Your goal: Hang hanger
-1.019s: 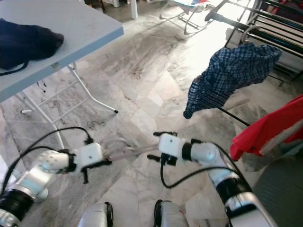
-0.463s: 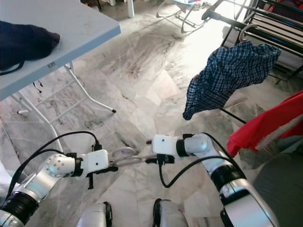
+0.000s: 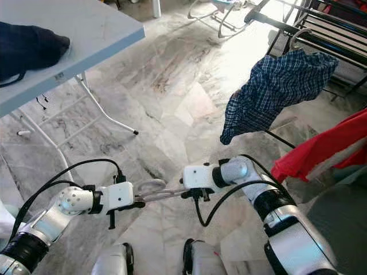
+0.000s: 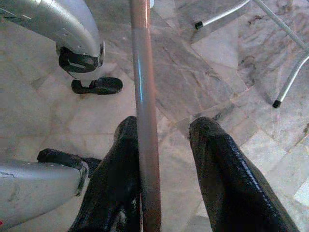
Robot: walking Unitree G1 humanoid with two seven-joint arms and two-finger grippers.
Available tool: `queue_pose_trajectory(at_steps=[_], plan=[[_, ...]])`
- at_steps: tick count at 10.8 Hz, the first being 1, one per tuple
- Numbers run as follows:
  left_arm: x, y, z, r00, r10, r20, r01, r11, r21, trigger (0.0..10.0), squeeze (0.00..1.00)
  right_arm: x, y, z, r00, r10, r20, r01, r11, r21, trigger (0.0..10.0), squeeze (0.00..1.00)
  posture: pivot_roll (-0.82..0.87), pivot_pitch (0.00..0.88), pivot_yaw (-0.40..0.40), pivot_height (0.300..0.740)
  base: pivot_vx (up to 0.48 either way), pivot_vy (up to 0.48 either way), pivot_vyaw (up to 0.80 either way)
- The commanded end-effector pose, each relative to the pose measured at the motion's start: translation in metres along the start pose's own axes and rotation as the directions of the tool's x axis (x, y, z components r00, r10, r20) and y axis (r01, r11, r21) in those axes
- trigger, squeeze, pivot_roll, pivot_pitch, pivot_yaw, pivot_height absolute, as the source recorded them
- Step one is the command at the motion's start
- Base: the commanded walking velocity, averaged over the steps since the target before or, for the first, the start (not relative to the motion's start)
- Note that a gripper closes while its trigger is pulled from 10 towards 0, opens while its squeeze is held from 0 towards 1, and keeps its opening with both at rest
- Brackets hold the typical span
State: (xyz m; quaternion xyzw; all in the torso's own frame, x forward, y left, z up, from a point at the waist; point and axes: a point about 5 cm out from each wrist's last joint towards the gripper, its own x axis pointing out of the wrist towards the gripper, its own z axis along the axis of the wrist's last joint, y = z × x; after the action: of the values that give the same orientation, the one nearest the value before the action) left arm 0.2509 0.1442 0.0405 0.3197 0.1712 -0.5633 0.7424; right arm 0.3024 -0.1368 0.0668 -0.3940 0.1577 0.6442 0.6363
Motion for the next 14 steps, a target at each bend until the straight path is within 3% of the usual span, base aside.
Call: queue_pose_trajectory(at_steps=[1, 9, 10, 11, 14], plan=[[0.001, -0.005, -0.001, 1.000, -0.019, -0.010, 0.019, 1.000, 0.010, 10.0, 0.00, -0.002, -0.001, 0.000, 0.999, 0.032, -0.014, -0.032, 0.999, -0.020, 0.0, 0.00, 0.03, 0.166, -0.032, 0.740, 0.000, 0.000, 0.00], [0.004, -0.007, -0.010, 0.998, -0.026, -0.049, 0.027, 0.999, 0.017, 10.0, 0.00, -0.006, -0.001, 0.001, 0.995, 0.101, -0.007, -0.101, 0.995, -0.025, 0.0, 0.00, 0.03, 0.157, -0.033, 0.740, 0.000, 0.000, 0.00], [0.003, -0.006, -0.012, 0.999, -0.005, -0.051, 0.005, 1.000, 0.012, 10.0, 0.80, -0.006, -0.001, 0.001, 0.995, 0.103, -0.004, -0.103, 0.994, -0.023, 0.0, 0.00, 0.03, 0.159, -0.034, 0.740, 0.000, 0.000, 0.00], [0.003, -0.003, -0.013, 0.998, 0.037, -0.041, -0.039, 0.999, -0.027, 10.0, 1.00, -0.005, 0.000, 0.001, 0.995, 0.102, -0.002, -0.102, 0.995, -0.020, 0.0, 0.00, 0.03, 0.159, -0.034, 0.740, 0.000, 0.000, 0.00], [0.002, 0.015, -0.014, 0.977, 0.198, -0.077, -0.179, 0.963, 0.202, 10.0, 1.00, -0.003, 0.009, -0.015, 0.992, 0.077, -0.104, -0.078, 0.997, -0.001, 0.0, 0.00, 0.02, 0.166, -0.037, 0.740, 0.000, 0.000, 0.00]])
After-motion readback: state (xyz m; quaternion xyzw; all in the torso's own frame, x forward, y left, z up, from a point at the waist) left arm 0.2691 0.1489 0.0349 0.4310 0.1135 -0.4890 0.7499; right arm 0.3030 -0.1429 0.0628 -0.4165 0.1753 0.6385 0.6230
